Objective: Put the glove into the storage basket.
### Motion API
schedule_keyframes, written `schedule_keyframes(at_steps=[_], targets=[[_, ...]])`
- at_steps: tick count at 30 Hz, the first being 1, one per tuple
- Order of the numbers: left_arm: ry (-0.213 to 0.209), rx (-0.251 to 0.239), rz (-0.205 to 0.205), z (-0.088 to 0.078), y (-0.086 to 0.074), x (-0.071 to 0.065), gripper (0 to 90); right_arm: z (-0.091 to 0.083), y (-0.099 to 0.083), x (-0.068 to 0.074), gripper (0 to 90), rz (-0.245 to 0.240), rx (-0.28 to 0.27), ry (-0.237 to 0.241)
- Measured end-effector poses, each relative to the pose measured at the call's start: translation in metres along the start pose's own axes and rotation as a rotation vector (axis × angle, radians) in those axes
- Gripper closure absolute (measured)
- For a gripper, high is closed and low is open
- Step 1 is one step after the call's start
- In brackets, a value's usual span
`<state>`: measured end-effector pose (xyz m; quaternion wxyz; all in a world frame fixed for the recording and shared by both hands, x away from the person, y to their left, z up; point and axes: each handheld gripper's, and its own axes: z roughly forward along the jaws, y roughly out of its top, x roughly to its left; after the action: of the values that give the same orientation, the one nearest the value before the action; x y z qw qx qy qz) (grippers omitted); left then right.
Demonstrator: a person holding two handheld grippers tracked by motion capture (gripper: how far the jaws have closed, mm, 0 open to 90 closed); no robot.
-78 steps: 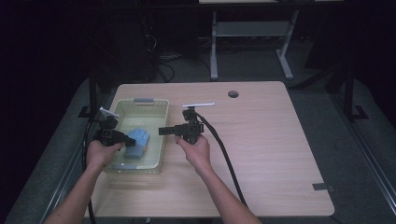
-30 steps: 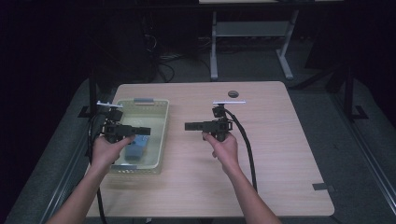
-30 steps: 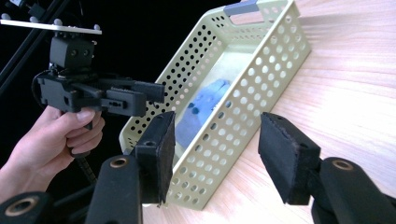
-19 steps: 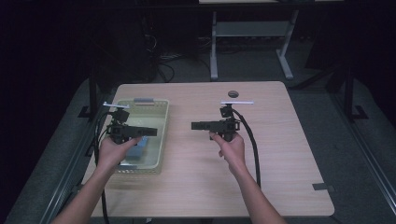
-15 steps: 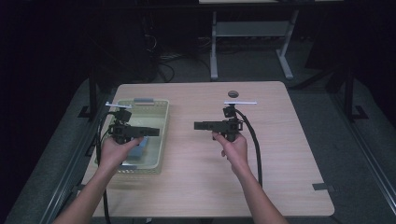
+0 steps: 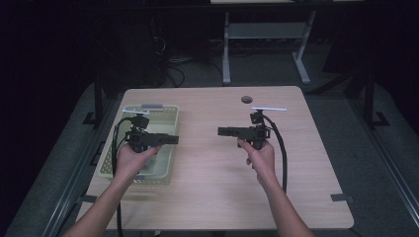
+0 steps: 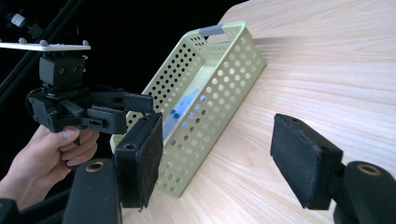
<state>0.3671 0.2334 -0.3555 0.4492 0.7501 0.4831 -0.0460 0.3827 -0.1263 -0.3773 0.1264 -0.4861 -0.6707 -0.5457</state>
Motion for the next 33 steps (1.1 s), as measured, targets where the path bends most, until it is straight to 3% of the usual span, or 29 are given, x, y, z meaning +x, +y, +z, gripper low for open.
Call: schedule_keyframes(at_steps=[7,18,33], targets=[[-0.016,-0.015,0.014,0.010,-0.002,-0.010,28.9,-0.018,-0.002,-0.008,32.6,0.001,-0.013,-0.026],[-0.046,0.013,0.052,0.032,-0.005,-0.027,27.3,-0.034,-0.010,-0.025,30.2,0.018,-0.010,-0.057],[-0.074,0.027,0.092,0.051,-0.009,-0.048,26.1,-0.064,-0.024,-0.039,28.9,0.048,-0.053,-0.036]])
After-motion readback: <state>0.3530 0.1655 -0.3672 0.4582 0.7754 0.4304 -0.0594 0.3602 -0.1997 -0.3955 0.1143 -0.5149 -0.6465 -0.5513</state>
